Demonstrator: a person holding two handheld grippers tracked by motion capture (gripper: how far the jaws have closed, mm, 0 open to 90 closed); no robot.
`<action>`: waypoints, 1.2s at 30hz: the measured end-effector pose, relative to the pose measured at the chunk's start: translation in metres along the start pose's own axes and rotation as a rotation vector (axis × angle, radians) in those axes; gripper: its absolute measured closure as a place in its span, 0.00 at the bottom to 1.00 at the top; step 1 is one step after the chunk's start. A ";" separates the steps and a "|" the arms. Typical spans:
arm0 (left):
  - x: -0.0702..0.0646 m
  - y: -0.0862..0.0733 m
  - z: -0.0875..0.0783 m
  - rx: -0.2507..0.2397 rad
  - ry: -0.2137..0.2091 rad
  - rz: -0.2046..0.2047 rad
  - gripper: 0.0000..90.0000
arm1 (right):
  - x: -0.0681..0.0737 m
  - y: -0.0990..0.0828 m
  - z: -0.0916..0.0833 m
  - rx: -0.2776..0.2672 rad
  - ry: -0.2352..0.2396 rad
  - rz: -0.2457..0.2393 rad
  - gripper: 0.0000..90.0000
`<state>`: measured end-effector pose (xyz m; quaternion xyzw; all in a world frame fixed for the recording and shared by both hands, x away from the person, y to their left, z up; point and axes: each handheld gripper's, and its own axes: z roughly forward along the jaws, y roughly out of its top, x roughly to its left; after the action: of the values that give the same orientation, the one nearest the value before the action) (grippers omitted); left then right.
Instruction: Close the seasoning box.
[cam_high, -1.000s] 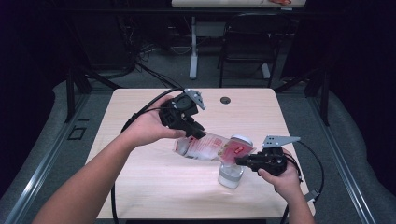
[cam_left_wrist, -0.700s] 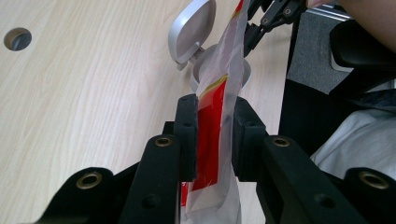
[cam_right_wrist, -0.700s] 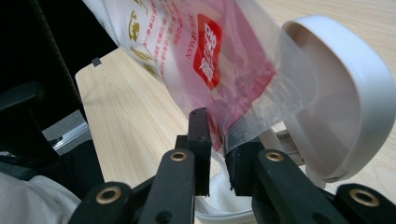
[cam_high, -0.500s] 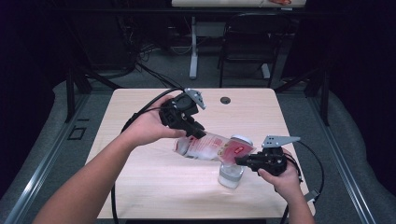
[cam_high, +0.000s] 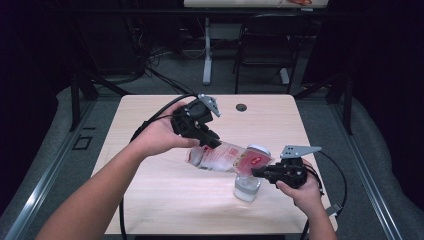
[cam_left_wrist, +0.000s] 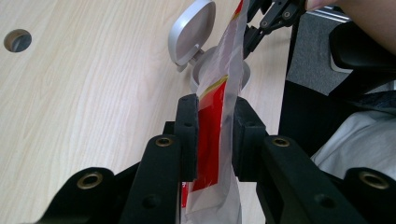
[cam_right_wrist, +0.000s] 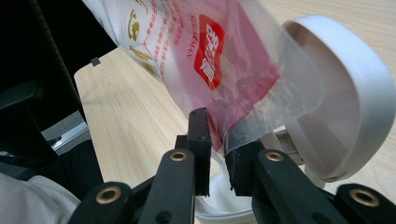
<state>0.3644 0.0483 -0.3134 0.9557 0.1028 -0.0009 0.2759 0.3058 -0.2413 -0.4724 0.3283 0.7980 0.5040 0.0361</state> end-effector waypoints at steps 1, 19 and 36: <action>0.000 0.000 0.000 0.000 0.000 0.000 0.84 | 0.000 0.000 0.000 0.000 0.000 0.000 0.91; -0.003 0.005 0.000 0.003 -0.001 0.008 0.85 | 0.000 0.000 0.000 0.002 0.005 0.005 0.91; -0.005 0.009 0.001 0.003 0.006 0.019 0.85 | 0.000 0.000 -0.001 0.002 0.012 0.012 0.91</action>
<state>0.3617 0.0399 -0.3091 0.9570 0.0946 0.0044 0.2743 0.3056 -0.2423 -0.4720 0.3298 0.7969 0.5053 0.0278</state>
